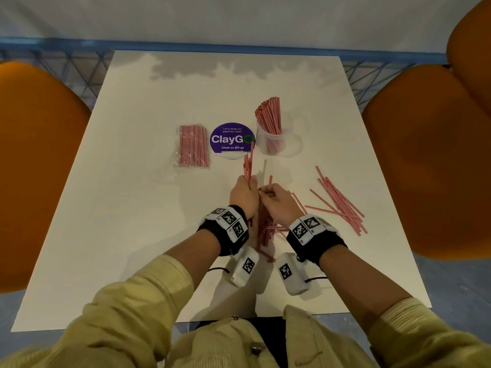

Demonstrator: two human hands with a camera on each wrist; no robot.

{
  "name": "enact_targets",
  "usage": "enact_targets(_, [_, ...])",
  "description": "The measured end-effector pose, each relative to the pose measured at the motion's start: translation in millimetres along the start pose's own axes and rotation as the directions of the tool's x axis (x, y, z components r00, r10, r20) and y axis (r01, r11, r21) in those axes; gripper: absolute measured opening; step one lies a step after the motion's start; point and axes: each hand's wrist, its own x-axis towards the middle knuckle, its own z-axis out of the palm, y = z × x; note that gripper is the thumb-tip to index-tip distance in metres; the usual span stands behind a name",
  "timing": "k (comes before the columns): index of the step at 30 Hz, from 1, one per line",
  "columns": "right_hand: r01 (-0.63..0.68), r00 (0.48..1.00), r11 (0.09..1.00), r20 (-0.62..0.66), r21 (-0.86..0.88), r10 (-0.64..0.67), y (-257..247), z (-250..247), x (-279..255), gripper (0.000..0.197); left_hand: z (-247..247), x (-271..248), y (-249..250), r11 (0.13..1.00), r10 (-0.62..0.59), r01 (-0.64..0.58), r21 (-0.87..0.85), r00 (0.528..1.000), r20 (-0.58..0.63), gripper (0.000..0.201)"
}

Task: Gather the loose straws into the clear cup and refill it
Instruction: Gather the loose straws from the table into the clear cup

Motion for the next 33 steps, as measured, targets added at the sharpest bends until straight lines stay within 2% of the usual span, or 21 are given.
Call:
enact_targets(3, [0.023,0.998,0.998,0.067,-0.053,-0.019,1,0,0,0.040,-5,5,-1,0.992,0.022,-0.026,-0.124,0.999,-0.031,0.032])
enact_targets(5, [-0.074,0.991,0.995,0.119,0.060,0.066,-2,4,0,0.049,-7,8,-3,0.968,0.030,-0.042,-0.248,0.998,-0.053,0.022])
enact_targets(7, [-0.213,0.972,0.948,0.151,0.238,0.181,-6,11,1,0.053,-9,7,0,0.933,0.038,-0.071,-0.353,0.994,-0.099,0.020])
enact_targets(9, [-0.254,0.961,0.928,0.180,0.273,0.210,-10,13,-2,0.057,-12,6,6,0.897,0.043,-0.100,-0.430,0.989,-0.141,0.021])
enact_targets(12, [-0.114,0.973,0.992,0.210,0.055,0.100,-20,14,-8,0.068,-18,5,15,0.841,0.023,-0.116,-0.528,0.983,-0.180,0.022])
enact_targets(14, [0.015,0.978,0.998,0.210,-0.062,-0.001,-20,13,-6,0.065,-23,8,19,0.801,-0.007,-0.127,-0.585,0.975,-0.221,0.022])
enact_targets(16, [0.093,0.985,0.990,0.158,-0.109,-0.075,-14,11,-3,0.055,-31,13,21,0.773,-0.044,-0.134,-0.620,0.963,-0.264,0.023])
enact_targets(18, [0.101,0.993,0.994,0.062,-0.030,-0.099,-7,7,1,0.042,-40,17,20,0.774,-0.051,-0.133,-0.620,0.962,-0.270,0.023])
enact_targets(20, [0.105,0.994,0.994,-0.014,0.029,-0.105,-6,3,4,0.032,-44,17,16,0.817,-0.001,-0.125,-0.563,0.976,-0.218,0.022])
enact_targets(23, [0.192,0.980,0.980,-0.046,-0.060,-0.195,-22,4,9,0.036,-37,7,8,0.899,0.096,-0.114,-0.423,0.993,-0.062,0.019])
enact_targets(26, [0.226,0.972,0.966,-0.035,-0.125,-0.232,-39,16,12,0.041,-27,-3,3,0.938,0.153,-0.132,-0.319,0.987,0.042,0.024])
enact_targets(30, [0.242,0.970,0.955,0.009,-0.174,-0.244,-46,24,3,0.037,-27,-2,5,0.937,0.087,-0.080,-0.340,0.996,0.005,0.050])
enact_targets(31, [0.260,0.965,0.946,0.023,-0.195,-0.260,-45,25,3,0.038,-29,0,6,0.937,0.069,-0.064,-0.345,0.998,0.002,0.052])
enact_targets(33, [0.271,0.963,0.949,0.053,-0.161,-0.266,-45,25,3,0.042,-33,2,7,0.940,0.053,-0.049,-0.338,0.999,0.005,0.041])
